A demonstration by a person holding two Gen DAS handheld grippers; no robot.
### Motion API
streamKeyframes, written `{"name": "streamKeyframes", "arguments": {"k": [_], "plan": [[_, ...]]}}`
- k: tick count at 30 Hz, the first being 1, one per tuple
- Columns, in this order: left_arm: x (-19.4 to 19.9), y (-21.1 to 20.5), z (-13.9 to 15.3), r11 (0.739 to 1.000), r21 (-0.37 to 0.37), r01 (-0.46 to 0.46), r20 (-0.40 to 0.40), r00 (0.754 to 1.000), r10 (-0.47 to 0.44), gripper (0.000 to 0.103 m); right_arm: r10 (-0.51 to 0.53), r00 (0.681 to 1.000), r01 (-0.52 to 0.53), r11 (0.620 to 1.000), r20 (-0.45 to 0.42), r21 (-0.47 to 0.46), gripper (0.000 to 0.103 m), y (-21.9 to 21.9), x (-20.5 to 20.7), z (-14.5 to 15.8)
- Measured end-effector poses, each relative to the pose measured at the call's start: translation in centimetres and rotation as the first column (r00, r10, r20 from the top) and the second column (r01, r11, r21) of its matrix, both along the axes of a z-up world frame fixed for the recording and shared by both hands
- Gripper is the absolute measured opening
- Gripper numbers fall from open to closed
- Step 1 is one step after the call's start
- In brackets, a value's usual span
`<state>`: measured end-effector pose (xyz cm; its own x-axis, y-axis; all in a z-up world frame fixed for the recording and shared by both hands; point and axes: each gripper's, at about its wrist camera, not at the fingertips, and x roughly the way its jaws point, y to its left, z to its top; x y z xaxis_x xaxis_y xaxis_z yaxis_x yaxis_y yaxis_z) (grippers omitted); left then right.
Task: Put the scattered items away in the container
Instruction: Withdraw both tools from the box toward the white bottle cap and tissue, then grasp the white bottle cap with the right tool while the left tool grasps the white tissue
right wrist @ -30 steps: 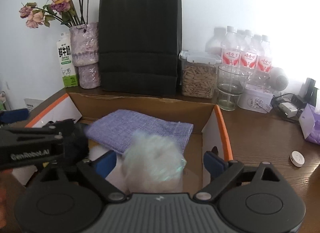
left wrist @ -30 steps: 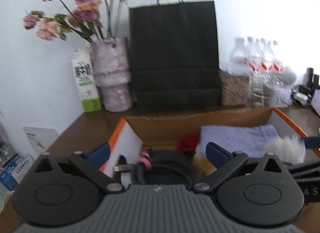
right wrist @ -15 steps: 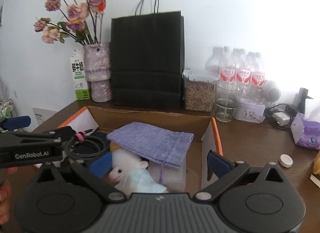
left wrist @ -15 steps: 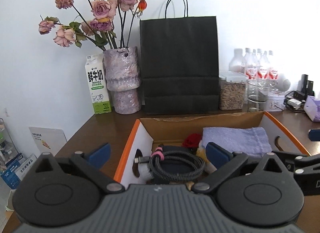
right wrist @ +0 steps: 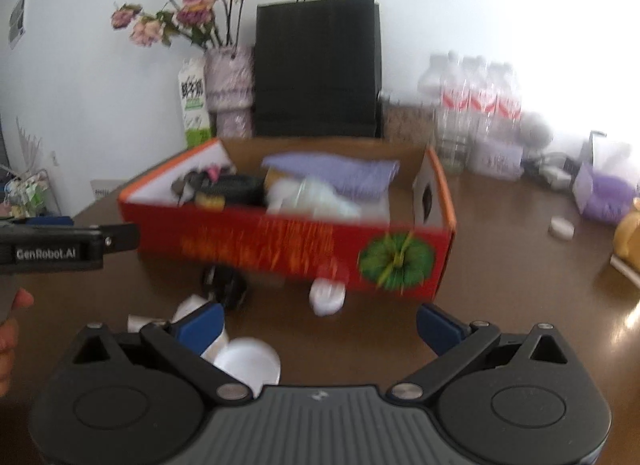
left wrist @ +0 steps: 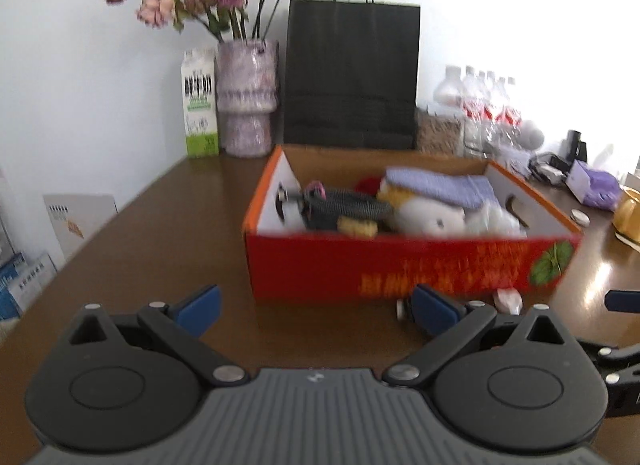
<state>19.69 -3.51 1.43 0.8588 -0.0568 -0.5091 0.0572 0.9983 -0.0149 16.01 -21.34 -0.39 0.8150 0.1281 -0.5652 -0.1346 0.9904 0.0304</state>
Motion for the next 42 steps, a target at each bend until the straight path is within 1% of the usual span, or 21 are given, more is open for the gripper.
{"name": "streamKeyframes", "arguments": {"k": [4,7,10,13,15,19,20,21,23,25,28,30,31,38,42], "plan": [[-1.2,0.2,-0.7,0.999,-0.015,0.029,-0.004,1.000,-0.029,0.103,0.026,1.000,-0.025,0.999,0.007,-0.019,0.103,0.6,-1.6,-1.0],[-1.6,-0.2,-1.3,0.999,0.003,0.043,0.008,0.999,-0.043,0.103,0.030,1.000,-0.029,0.999,0.010,-0.032,0.103,1.1,-1.8,-1.4],[-1.6,-0.5,-1.8,0.999,0.016,0.048,0.000,0.999,-0.048,0.103,0.037,0.999,-0.036,0.998,0.008,-0.047,0.101,1.5,-1.5,-1.5],[-1.7,-0.4,-1.9,0.999,0.011,0.053,0.003,0.999,-0.053,0.103,0.045,0.999,-0.044,0.997,0.003,-0.059,0.096,1.9,-1.3,-1.7],[-1.7,-0.4,-2.0,0.999,0.008,0.054,0.002,0.999,-0.054,0.103,0.052,0.999,-0.053,0.997,-0.006,-0.057,0.091,2.1,-1.1,-1.9],[-1.7,-0.4,-2.2,0.999,0.003,0.053,0.002,0.999,-0.053,0.103,0.070,0.997,-0.072,0.996,-0.028,-0.044,0.085,2.5,-0.6,-2.3],[-1.7,-0.4,-2.2,0.999,0.007,0.050,0.001,0.999,-0.050,0.103,0.077,0.996,-0.079,0.996,-0.035,-0.039,0.080,2.5,-0.5,-2.3],[-1.7,-0.5,-2.2,0.999,0.016,0.042,-0.001,0.999,-0.042,0.103,0.083,0.996,-0.084,0.996,-0.042,-0.035,0.072,2.6,-0.5,-2.4],[-1.9,-0.7,-2.4,0.999,0.040,0.030,0.009,0.999,-0.030,0.103,0.093,0.994,-0.094,0.995,-0.052,-0.025,0.067,2.7,-0.4,-2.6],[-2.0,-0.9,-2.5,0.998,0.045,0.044,0.011,0.999,-0.044,0.103,0.095,0.994,-0.096,0.995,-0.060,-0.010,0.065,2.6,-0.2,-2.7],[-2.0,-1.1,-2.8,0.997,0.046,0.059,0.009,0.998,-0.059,0.103,0.097,0.994,-0.097,0.995,-0.054,-0.003,0.057,2.6,-0.2,-2.8],[-2.0,-1.2,-2.8,0.997,0.046,0.061,0.008,0.998,-0.061,0.103,0.104,0.993,-0.104,0.995,-0.049,0.004,0.044,2.5,-0.3,-2.8],[-1.9,-1.2,-2.9,0.997,0.046,0.061,0.006,0.998,-0.061,0.103,0.109,0.993,-0.109,0.994,-0.045,0.006,0.040,2.5,-0.4,-2.8],[-2.0,-1.4,-2.9,0.996,0.056,0.069,-0.002,0.998,-0.069,0.103,0.116,0.993,-0.115,0.993,-0.023,0.007,0.039,2.2,-0.9,-2.6],[-2.2,-2.2,-2.6,0.994,0.056,0.098,-0.004,0.995,-0.098,0.103,0.101,0.995,-0.101,0.995,-0.013,0.003,0.039,1.7,-1.0,-2.4]]}}
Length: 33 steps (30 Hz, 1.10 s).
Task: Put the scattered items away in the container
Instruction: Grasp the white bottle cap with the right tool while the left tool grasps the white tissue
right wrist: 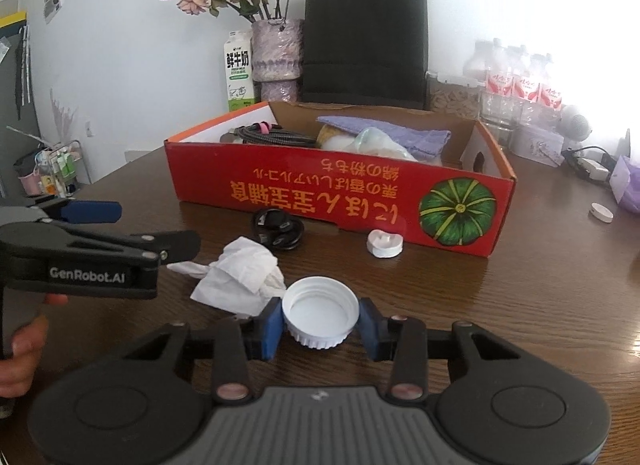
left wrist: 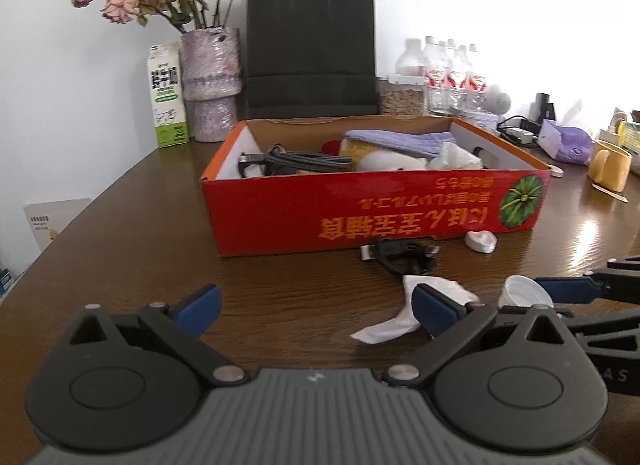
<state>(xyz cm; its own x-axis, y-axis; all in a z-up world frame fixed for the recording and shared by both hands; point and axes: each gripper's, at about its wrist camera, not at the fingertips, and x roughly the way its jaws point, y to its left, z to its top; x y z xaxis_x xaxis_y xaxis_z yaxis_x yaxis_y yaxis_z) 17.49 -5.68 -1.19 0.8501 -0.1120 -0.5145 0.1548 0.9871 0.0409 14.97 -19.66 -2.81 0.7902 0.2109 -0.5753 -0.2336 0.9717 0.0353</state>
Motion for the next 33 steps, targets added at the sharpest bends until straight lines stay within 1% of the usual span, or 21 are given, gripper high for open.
{"name": "streamKeyframes", "arguments": {"k": [3,8,11,14,22,28,29,30,32,33], "plan": [[0.0,-0.9,0.2,1.000,-0.011,0.026,-0.012,1.000,-0.026,0.103,-0.018,1.000,0.018,1.000,0.010,-0.009,0.039,-0.6,-0.1,0.2],[0.2,-2.7,0.0,0.999,-0.006,0.053,-0.042,0.998,-0.054,0.103,-0.058,0.998,0.058,0.998,0.018,-0.014,0.039,-2.2,-0.4,0.4],[0.5,-3.7,-0.4,0.999,0.014,0.043,-0.072,0.997,-0.042,0.103,-0.084,0.996,0.085,0.996,0.020,-0.008,0.039,-3.2,-0.5,0.5],[0.6,-4.3,-0.7,0.999,0.013,0.048,-0.092,0.995,-0.046,0.103,-0.097,0.995,0.097,0.995,0.018,-0.005,0.039,-3.9,-0.6,0.4],[0.7,-5.0,-1.4,0.998,0.046,0.032,-0.089,0.996,-0.027,0.102,-0.092,0.995,0.092,0.996,0.025,-0.004,0.039,-3.9,-0.7,0.0],[0.9,-5.0,-1.6,0.998,0.038,0.046,-0.097,0.994,-0.042,0.093,-0.089,0.996,0.089,0.996,0.019,-0.002,0.039,-3.9,-0.7,-0.1],[0.9,-4.9,-1.6,0.998,0.033,0.048,-0.100,0.994,-0.044,0.090,-0.089,0.996,0.089,0.996,0.019,-0.005,0.039,-3.9,-0.7,-0.1],[0.9,-4.9,-1.6,0.998,0.028,0.049,-0.103,0.994,-0.046,0.085,-0.089,0.996,0.089,0.996,0.021,-0.009,0.039,-3.8,-0.8,-0.1],[1.1,-4.8,-1.7,0.998,0.014,0.053,-0.115,0.992,-0.051,0.077,-0.087,0.996,0.087,0.996,0.024,-0.019,0.039,-3.6,-0.8,-0.1],[1.1,-4.7,-1.8,0.998,0.004,0.056,-0.121,0.991,-0.055,0.075,-0.085,0.996,0.086,0.996,0.025,-0.022,0.039,-3.6,-0.7,-0.1]]}}
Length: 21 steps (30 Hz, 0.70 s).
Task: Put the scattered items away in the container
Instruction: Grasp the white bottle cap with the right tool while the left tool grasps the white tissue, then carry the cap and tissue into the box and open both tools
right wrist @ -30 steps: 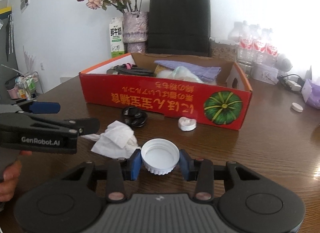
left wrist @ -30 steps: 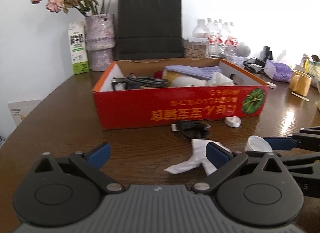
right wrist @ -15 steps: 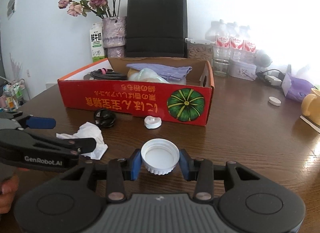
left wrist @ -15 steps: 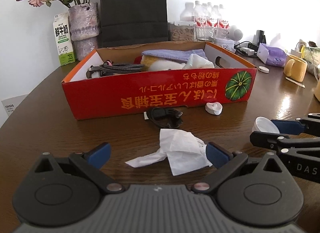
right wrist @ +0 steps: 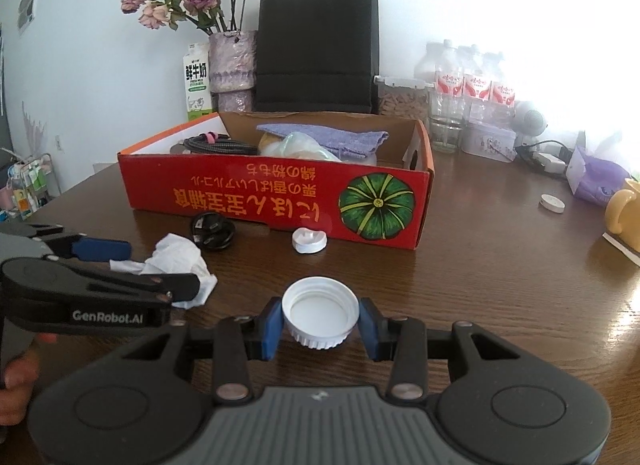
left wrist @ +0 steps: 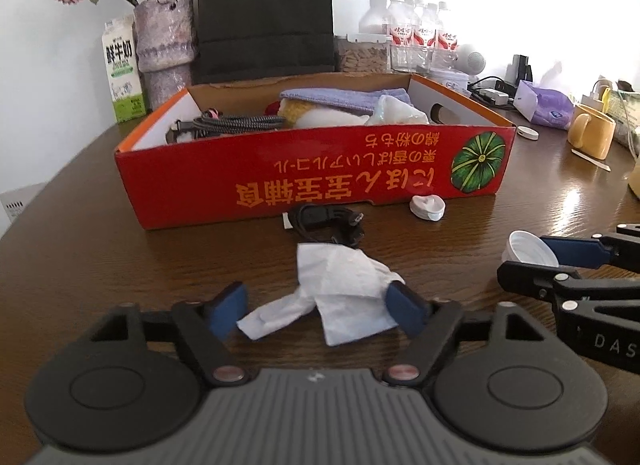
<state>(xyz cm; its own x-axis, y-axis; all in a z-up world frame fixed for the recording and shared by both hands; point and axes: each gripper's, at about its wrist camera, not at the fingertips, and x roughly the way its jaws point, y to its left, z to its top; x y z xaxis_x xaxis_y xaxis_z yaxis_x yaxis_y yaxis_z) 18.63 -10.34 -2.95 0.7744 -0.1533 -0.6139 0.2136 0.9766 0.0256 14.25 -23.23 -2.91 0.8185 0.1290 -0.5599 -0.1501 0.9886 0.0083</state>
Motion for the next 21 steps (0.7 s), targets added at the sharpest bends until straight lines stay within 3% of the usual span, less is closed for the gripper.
{"name": "streamKeyframes", "arguments": {"k": [9,12,21], "plan": [[-0.3,0.7,0.2,0.998,-0.060,0.013,0.013,1.000,-0.012,0.025,0.012,1.000,-0.012,1.000,-0.007,-0.002,0.039,0.4,-0.2,0.0],[-0.5,0.8,0.3,0.998,-0.068,0.018,0.016,1.000,-0.017,0.017,0.010,1.000,-0.010,1.000,-0.007,-0.002,0.039,0.5,-0.2,0.0],[-2.0,1.7,1.5,0.997,-0.074,0.035,0.067,0.997,-0.030,0.015,0.017,1.000,-0.017,1.000,-0.008,0.002,0.039,0.7,-0.4,0.0]]}}
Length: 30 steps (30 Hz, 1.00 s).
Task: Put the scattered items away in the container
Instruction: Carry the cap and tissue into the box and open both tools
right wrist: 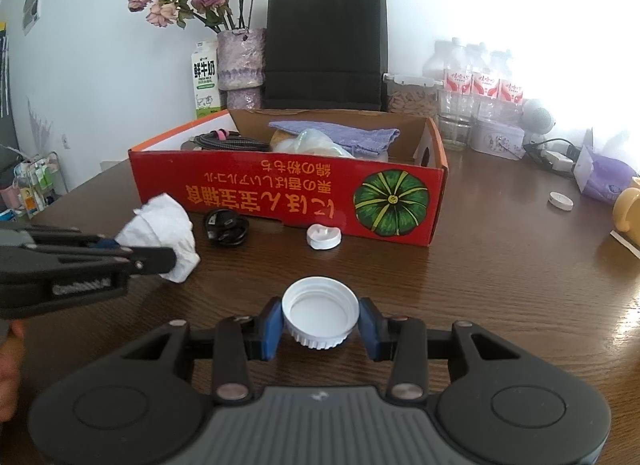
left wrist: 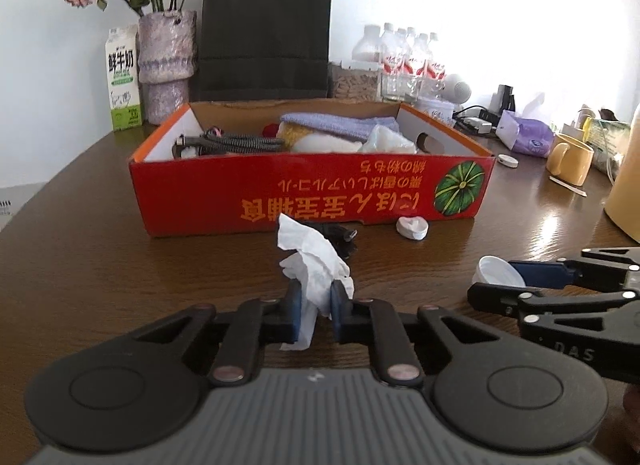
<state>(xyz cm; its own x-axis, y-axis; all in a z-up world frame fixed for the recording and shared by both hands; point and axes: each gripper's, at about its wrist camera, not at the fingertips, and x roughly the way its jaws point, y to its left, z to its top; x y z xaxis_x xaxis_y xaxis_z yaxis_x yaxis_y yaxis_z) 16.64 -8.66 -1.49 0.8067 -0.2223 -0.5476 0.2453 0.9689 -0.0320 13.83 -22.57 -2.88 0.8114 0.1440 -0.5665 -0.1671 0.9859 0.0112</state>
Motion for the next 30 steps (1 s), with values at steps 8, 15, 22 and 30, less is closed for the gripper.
{"name": "streamKeyframes", "arguments": {"k": [8,15,22,30], "plan": [[-0.1,1.1,2.7,0.999,-0.021,-0.027,0.061,0.998,0.028,0.015,0.018,0.997,-0.016,1.000,0.078,-0.024,0.039,1.0,0.0,3.1],[1.4,1.3,5.8,0.997,-0.051,-0.049,0.133,0.990,0.055,0.015,0.005,0.984,-0.002,1.000,0.180,-0.017,0.039,1.3,1.7,7.0],[4.1,0.4,7.7,0.995,-0.076,-0.057,0.174,0.982,0.070,0.015,-0.040,0.979,0.039,0.999,0.202,0.010,0.039,1.3,5.4,8.3],[8.1,-0.6,7.2,0.994,-0.073,-0.077,0.174,0.981,0.089,0.015,-0.070,0.981,0.070,0.998,0.182,0.008,0.039,1.1,10.2,7.8]]}}
